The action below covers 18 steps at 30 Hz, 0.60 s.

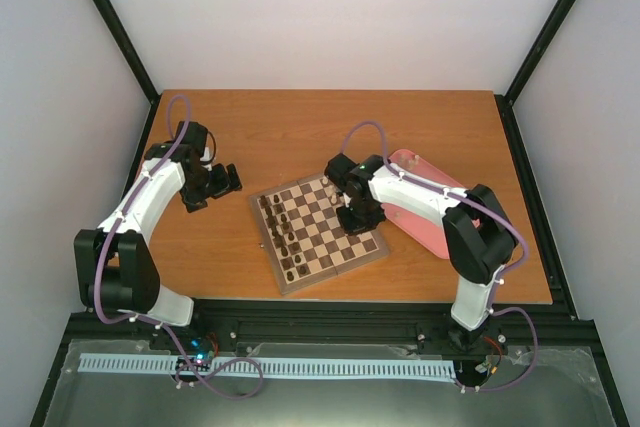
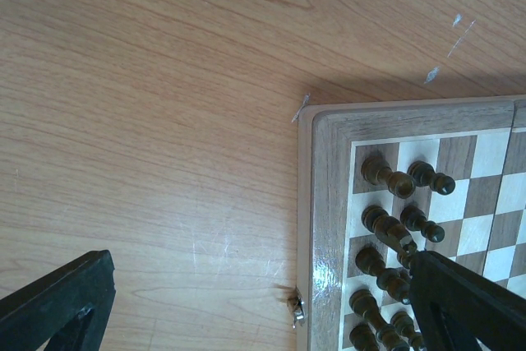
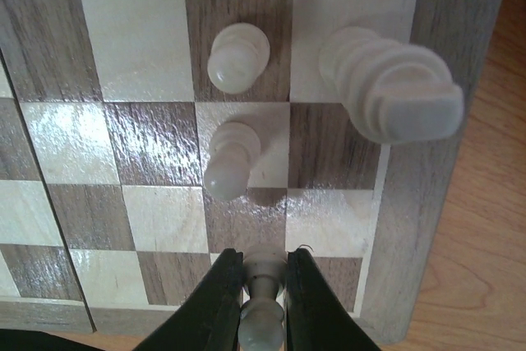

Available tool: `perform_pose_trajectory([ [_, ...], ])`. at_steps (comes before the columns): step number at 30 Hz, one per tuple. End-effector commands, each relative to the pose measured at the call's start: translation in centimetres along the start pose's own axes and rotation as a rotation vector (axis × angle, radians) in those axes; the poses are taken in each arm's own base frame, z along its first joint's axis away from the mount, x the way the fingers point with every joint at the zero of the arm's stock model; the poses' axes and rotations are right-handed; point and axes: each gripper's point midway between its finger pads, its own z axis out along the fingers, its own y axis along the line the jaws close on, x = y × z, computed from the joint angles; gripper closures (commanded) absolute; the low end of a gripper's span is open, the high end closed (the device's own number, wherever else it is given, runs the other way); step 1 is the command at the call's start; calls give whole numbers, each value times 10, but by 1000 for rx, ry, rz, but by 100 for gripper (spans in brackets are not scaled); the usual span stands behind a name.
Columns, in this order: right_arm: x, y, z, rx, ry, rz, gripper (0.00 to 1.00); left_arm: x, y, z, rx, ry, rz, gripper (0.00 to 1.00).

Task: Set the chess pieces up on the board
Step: Place the chess piece on the chessboard.

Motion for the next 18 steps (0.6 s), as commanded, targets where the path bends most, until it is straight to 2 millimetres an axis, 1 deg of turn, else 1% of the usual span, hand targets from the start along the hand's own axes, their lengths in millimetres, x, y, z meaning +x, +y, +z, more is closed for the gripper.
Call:
perform_pose_trajectory([
  [1, -6, 9, 7, -20, -12, -26, 92, -3, -4, -7, 11, -24, 25, 0],
  [11, -6, 13, 18, -25, 10, -37, 91, -1, -2, -5, 5, -20, 28, 0],
  [18, -1, 12, 25, -23, 33, -42, 91, 0, -1, -4, 0, -20, 28, 0],
])
